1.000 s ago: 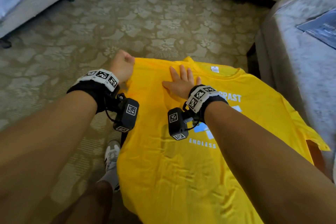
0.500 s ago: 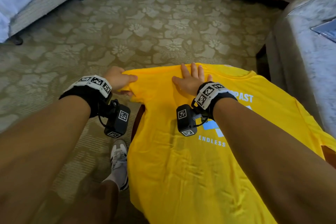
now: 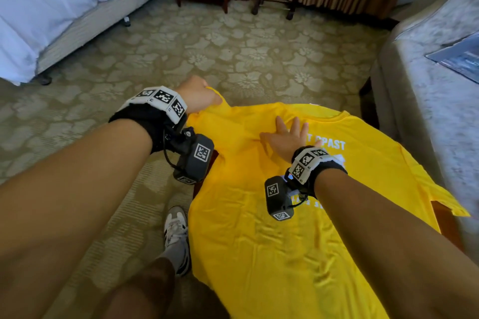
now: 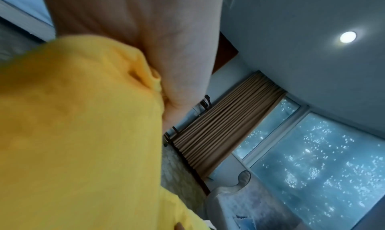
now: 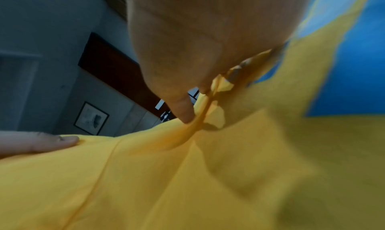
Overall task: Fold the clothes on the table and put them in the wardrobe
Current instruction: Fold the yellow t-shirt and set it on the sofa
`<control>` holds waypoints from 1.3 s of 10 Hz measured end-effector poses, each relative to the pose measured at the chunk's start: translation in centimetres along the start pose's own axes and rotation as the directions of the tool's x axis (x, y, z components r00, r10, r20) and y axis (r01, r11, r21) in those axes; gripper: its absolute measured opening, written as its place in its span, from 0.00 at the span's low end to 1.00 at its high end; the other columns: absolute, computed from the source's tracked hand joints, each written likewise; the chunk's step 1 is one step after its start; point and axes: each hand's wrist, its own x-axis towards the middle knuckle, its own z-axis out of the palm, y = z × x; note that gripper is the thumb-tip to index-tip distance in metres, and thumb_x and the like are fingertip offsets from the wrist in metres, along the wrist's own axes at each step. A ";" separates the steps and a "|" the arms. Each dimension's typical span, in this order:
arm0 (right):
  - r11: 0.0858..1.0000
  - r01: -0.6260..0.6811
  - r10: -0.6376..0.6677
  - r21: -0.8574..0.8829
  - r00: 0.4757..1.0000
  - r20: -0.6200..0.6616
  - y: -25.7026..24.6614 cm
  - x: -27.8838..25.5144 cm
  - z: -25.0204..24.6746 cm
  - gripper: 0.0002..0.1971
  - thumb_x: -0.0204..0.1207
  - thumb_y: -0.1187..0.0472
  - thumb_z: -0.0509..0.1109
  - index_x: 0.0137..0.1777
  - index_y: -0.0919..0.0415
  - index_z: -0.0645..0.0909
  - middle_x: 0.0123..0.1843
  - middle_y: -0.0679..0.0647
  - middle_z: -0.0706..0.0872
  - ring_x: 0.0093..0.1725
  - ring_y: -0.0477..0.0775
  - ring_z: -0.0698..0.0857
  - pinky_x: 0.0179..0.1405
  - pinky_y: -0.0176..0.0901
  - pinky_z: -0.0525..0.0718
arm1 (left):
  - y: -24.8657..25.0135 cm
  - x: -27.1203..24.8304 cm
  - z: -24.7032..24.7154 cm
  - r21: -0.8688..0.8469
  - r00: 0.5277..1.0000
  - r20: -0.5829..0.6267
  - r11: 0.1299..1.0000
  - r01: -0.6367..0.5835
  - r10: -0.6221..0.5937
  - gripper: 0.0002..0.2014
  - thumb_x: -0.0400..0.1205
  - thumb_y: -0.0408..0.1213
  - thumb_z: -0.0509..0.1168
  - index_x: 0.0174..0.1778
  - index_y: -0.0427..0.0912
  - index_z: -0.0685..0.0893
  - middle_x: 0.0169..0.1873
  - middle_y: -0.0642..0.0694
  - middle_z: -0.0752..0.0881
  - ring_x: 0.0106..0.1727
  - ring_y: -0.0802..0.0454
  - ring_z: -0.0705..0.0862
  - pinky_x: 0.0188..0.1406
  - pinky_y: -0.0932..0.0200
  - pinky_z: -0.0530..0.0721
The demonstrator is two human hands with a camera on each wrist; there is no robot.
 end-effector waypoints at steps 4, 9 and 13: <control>0.996 0.015 -0.002 0.093 0.990 -0.140 2.3 -2.0 0.9 0.43 0.79 0.30 0.58 0.86 0.38 0.38 0.88 0.51 0.32 0.87 0.55 0.34 0.79 0.72 0.32 | -4.6 0.1 2.0 -0.203 0.982 -0.151 0.976 0.077 -0.109 0.20 0.76 0.30 0.66 0.26 0.48 0.62 0.27 0.44 0.62 0.32 0.50 0.62 0.32 0.53 0.59; 0.292 -0.103 -0.347 0.951 0.915 0.206 2.2 -3.3 -4.8 0.35 0.70 0.38 0.75 0.69 0.64 0.82 0.58 0.65 0.88 0.57 0.65 0.87 0.68 0.63 0.81 | 4.4 -3.6 7.9 -0.643 0.825 0.522 0.735 0.213 0.218 0.26 0.88 0.56 0.46 0.60 0.39 0.80 0.48 0.40 0.88 0.48 0.44 0.89 0.55 0.47 0.85; 0.587 -0.006 0.206 0.810 0.968 -0.141 8.1 -0.3 -3.5 0.09 0.79 0.66 0.69 0.38 0.54 0.79 0.37 0.49 0.80 0.46 0.54 0.80 0.43 0.36 0.81 | 0.5 0.5 8.7 -0.193 0.994 0.108 0.981 0.013 0.008 0.13 0.85 0.27 0.60 0.56 0.49 0.82 0.53 0.42 0.84 0.45 0.49 0.87 0.38 0.57 0.88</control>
